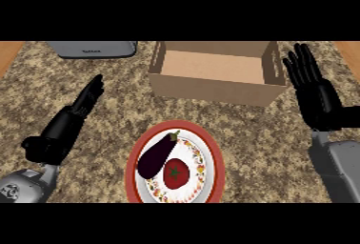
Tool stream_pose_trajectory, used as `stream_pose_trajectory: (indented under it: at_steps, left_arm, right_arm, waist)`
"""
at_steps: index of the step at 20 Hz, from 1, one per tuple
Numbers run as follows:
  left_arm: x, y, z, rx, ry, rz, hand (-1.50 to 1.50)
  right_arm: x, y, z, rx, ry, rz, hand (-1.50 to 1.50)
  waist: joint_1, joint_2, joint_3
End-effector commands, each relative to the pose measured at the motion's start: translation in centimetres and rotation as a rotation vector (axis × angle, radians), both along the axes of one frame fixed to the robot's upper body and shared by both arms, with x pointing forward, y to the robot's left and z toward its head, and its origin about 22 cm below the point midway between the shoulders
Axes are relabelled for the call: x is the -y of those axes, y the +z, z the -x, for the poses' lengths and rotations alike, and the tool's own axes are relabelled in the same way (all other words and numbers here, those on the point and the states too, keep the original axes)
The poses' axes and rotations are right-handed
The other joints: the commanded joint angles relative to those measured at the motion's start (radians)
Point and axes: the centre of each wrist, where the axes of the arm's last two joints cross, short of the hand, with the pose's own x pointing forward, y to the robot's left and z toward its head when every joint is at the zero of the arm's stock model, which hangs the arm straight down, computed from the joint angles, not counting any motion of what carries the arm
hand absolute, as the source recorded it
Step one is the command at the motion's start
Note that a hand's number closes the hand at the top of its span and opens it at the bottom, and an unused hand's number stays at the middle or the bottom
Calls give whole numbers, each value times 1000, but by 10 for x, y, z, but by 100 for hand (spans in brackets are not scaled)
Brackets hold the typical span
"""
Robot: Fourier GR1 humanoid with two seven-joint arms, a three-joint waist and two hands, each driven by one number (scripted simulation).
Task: Pick the tomato from the plate and place it in the cardboard box
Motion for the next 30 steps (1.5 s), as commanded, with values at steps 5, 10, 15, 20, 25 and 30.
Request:
stream_pose_trajectory:
  at_steps: [5, 10, 15, 20, 25, 30]
  left_arm:
    - [-21, -1, -17, 102, 13, -81, 0]
    - [-28, 3, -11, 75, -39, -56, 0]
    - [-21, -27, -11, 84, -54, -58, 0]
    - [-22, -6, -23, 92, -63, -52, 0]
    - [-18, -14, -21, 70, -51, -47, 0]
    - [-31, -11, -25, 78, -80, -50, 0]
  right_arm:
    - [-48, 111, 30, 225, 80, 121, -150]
    - [-44, 101, 66, 159, 33, 491, -150]
    - [-59, 79, 80, 305, 160, 737, -150]
    - [-80, 95, 109, 325, 219, 905, -150]
    - [-98, 111, 119, 214, 322, 1218, -150]
    - [-146, 115, 132, 158, 403, 1378, -150]
  waist:
    - [-25, -22, -22]
    - [-14, -19, -19]
    - [-1, -9, -19]
    - [2, -14, -18]
    - [8, -16, -21]
    - [23, -13, -21]
